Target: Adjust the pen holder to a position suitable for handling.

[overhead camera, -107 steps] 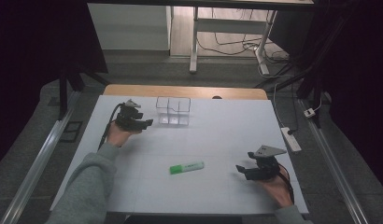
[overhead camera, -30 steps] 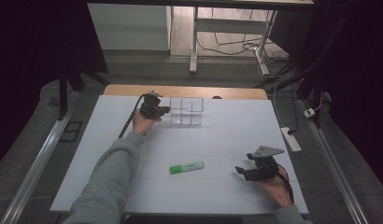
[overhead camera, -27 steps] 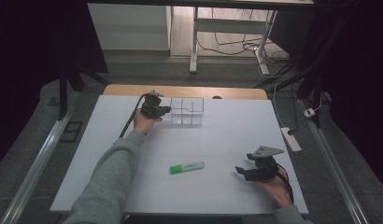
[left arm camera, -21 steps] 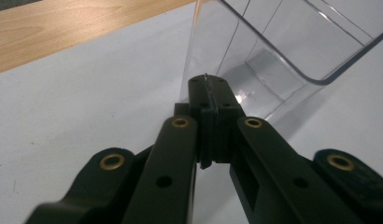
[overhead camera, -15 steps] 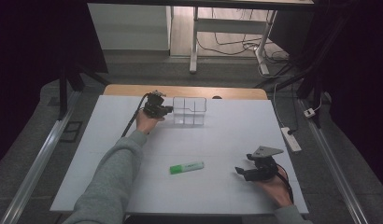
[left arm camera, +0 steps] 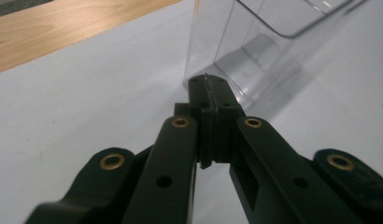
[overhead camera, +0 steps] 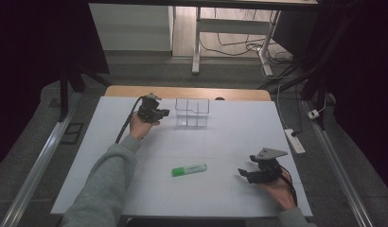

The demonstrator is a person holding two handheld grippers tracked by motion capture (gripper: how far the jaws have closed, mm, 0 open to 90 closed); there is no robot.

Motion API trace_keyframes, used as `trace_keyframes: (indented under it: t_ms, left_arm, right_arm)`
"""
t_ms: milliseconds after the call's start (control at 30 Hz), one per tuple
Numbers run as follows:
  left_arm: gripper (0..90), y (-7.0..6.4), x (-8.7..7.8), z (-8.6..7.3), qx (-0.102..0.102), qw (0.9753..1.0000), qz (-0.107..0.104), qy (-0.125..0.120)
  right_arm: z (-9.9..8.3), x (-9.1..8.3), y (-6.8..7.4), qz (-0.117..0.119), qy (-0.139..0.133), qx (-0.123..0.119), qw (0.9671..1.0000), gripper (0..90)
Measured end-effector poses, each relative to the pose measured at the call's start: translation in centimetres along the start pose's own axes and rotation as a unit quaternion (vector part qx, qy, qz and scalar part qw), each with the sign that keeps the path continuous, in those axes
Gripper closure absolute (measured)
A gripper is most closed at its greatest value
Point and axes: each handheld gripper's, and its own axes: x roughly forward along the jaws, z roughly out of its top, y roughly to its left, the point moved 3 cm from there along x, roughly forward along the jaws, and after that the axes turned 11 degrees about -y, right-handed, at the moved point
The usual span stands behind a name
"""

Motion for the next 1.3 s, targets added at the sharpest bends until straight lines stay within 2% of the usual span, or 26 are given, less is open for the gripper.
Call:
trace_keyframes:
  t_ms: [300, 400, 633, 867, 933, 1067, 1300]
  left_arm:
    - [88.9, -1.2, -4.7, -1.4, 0.014, 0.9995, -0.015, -0.022]
    - [78.4, -1.8, -6.2, -2.3, 0.012, 0.999, -0.027, -0.034]
    - [56.3, -2.5, -9.2, -4.6, 0.006, 0.9988, -0.032, -0.037]
    - [43.6, -3.3, -11.3, -6.6, -0.001, 0.9989, -0.033, -0.034]
    - [41.8, -3.7, -11.8, -7.1, 0.005, 0.9991, -0.03, -0.03]
    - [39.4, -4.5, -12.9, -8.2, 0.03, 0.999, -0.023, -0.023]
    - [37.4, -5.1, -14.3, -10.2, 0.037, 0.9989, -0.02, -0.018]
  right_arm:
    - [0.2, -0.2, -0.1, -0.001, -0.007, 0.0, 1.0, 23.6]
    - [0.1, -0.1, -0.2, 0.0, -0.009, -0.001, 1.0, 23.8]
    - [0.0, -0.3, -0.3, -0.002, -0.009, 0.002, 1.0, 23.9]
    - [0.0, -0.7, -0.1, -0.003, -0.015, -0.002, 0.9999, 23.8]
    - [0.0, -0.8, -0.1, -0.005, -0.017, -0.002, 0.9998, 23.5]
    - [0.1, -0.9, -0.1, -0.002, -0.024, 0.0, 0.9997, 23.5]
    - [0.1, -0.9, -0.1, 0.001, -0.024, -0.004, 0.9997, 23.2]
